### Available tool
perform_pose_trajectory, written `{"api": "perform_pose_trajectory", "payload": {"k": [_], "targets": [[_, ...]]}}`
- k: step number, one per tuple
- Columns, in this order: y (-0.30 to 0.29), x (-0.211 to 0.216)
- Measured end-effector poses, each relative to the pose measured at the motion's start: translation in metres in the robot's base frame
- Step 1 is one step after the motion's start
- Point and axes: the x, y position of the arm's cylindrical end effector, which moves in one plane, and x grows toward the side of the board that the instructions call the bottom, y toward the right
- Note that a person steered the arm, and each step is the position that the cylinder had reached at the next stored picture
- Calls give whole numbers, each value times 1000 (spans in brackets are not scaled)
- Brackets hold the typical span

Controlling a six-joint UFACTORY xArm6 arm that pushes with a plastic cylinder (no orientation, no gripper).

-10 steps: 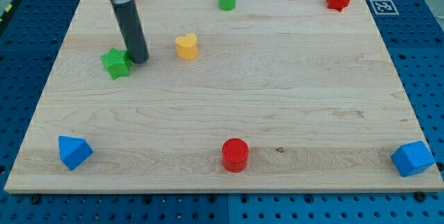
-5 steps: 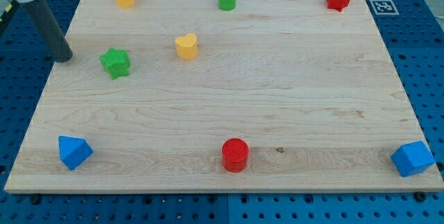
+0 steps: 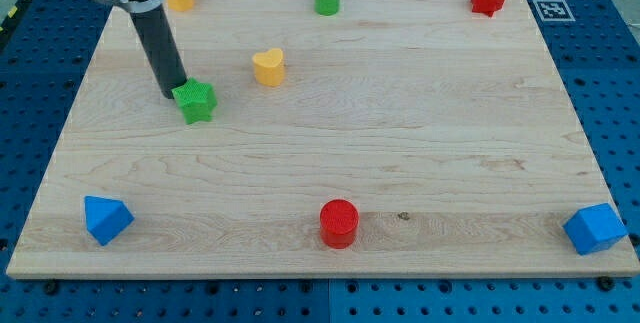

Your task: Push the green star bottom right to the yellow heart

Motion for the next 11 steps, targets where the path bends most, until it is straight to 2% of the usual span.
{"api": "perform_pose_trajectory", "payload": {"k": [2,4,6,7,9,11], "targets": [[-4,12],[-4,48],[9,48],[45,48],[69,36],[34,28]]}}
